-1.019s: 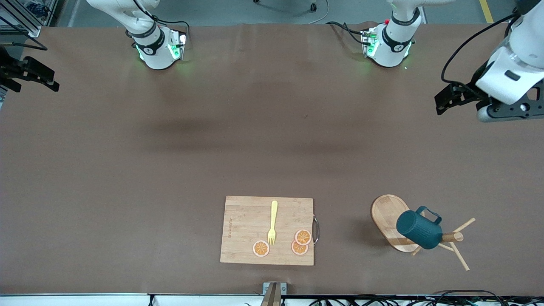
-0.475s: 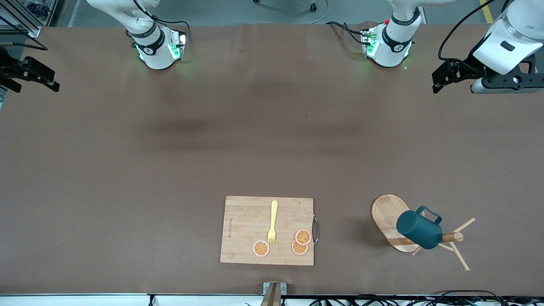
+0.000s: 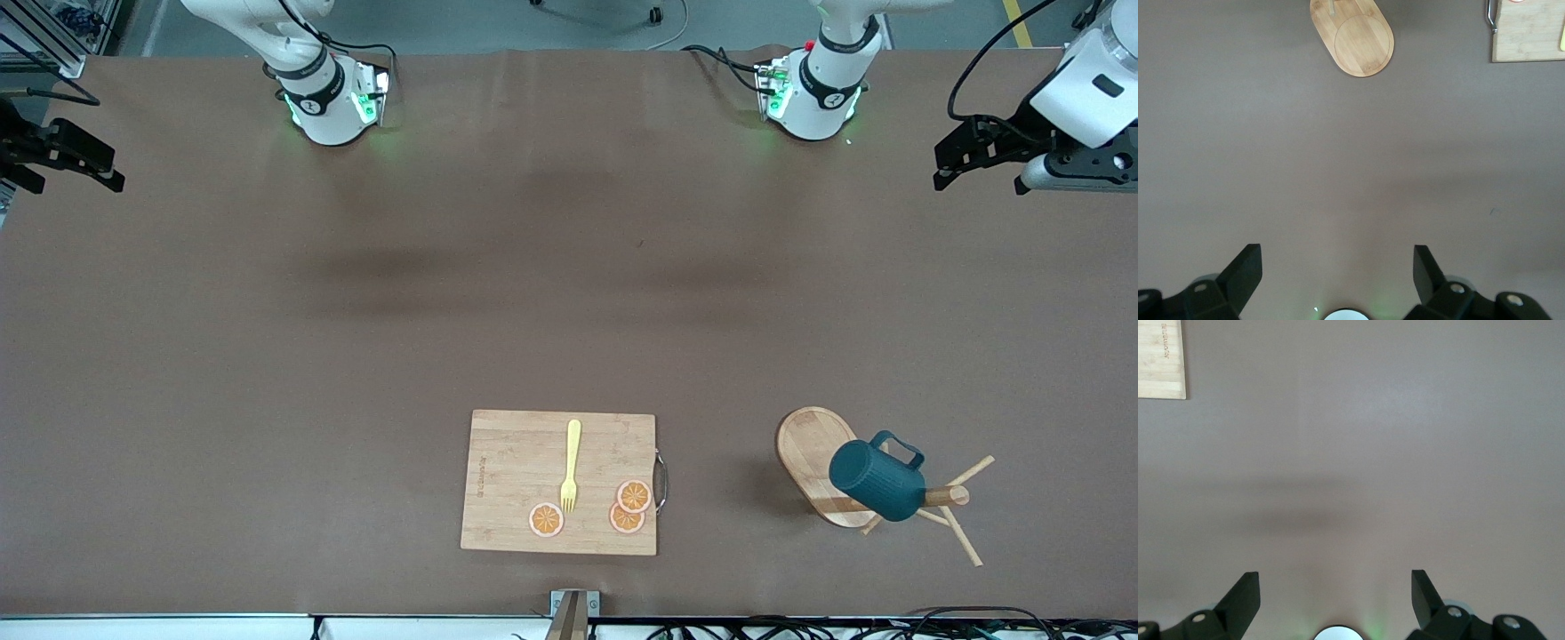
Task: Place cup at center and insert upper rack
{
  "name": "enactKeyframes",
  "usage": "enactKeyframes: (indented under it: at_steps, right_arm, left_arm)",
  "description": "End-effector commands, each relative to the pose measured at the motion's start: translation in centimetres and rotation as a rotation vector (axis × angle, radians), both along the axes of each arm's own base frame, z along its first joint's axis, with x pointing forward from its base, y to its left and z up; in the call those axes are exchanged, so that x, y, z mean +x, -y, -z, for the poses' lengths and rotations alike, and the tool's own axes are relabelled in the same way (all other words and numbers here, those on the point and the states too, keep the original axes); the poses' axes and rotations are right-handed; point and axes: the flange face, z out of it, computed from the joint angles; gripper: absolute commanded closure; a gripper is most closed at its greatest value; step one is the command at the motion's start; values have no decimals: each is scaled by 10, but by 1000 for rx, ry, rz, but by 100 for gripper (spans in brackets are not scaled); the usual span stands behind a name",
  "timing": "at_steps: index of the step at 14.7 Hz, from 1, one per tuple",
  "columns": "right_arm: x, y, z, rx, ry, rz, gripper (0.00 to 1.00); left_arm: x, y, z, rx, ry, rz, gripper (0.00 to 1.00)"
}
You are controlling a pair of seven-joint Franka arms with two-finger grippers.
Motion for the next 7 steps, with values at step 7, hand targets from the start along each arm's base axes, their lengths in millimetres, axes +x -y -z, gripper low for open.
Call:
enactKeyframes:
  at_steps: [7]
  right_arm:
    - [-11,5,-2,21,7,38,0]
  left_arm:
    - [3,-8,-3,2,-14,3,0]
